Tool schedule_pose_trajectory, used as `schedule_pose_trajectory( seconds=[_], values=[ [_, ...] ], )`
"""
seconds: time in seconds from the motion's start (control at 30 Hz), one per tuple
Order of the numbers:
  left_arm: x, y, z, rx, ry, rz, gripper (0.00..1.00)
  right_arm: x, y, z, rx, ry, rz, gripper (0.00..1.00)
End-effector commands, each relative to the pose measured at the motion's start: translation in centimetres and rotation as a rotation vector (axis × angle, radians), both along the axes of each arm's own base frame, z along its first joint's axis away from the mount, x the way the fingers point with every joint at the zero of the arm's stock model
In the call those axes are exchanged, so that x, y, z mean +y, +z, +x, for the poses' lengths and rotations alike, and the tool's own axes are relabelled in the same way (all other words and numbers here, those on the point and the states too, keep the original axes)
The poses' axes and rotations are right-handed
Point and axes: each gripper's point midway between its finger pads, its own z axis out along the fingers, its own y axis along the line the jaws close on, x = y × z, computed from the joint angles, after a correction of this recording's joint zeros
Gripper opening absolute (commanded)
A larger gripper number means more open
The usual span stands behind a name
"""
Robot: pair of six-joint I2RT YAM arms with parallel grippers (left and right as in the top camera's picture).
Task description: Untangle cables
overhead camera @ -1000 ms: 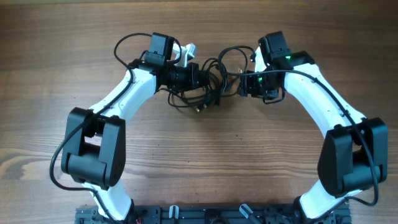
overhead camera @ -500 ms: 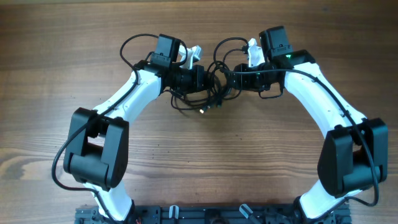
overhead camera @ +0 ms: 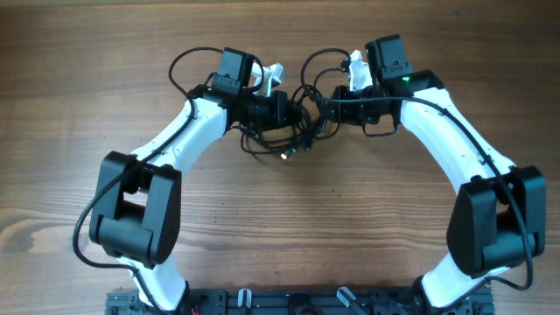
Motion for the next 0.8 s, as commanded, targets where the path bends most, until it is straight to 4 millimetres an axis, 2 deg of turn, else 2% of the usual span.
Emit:
schedule_pose_trajectory(
  seconds=[0.0,0.13,0.3,0.4,0.47,0.67,0.77],
  values=[
    [-0.3,0.5,0.1,-0.008,0.000,-0.010,0.04,0.5,-0.2,0.7,0.008,-0.006,0.029,0.19],
    [-0.3,0.5,0.1,-0.008,0.000,-0.010,0.04,0.8,-0.7,0.5,0.041,-0.017,0.046,0.14],
    [-0.2,0.4,0.2,-0.011,0.005,-0.002,0.04,1.5,-0.8,0.4,0.034,-0.002,0.047,0.13],
    [-0.2,0.4,0.2,-0.012,0.005,-0.002,0.04,1.3,-2.2,0.1,0.088,-0.052,0.003,0.13],
    [-0.2,0.5,0.3,-0.015,0.005,-0.003,0.04,1.6,-2.8,0.2,0.100,-0.057,0.004,0.06],
    [-0.2,0.4,0.4,-0.021,0.008,0.002,0.04,2.8,-1.8,0.2,0.087,-0.022,0.080,0.04],
    [0.3,0.0,0.9,-0.038,0.036,0.042,0.04,3.6,0.2,-0.5,0.040,0.060,0.126,0.04]
  ],
)
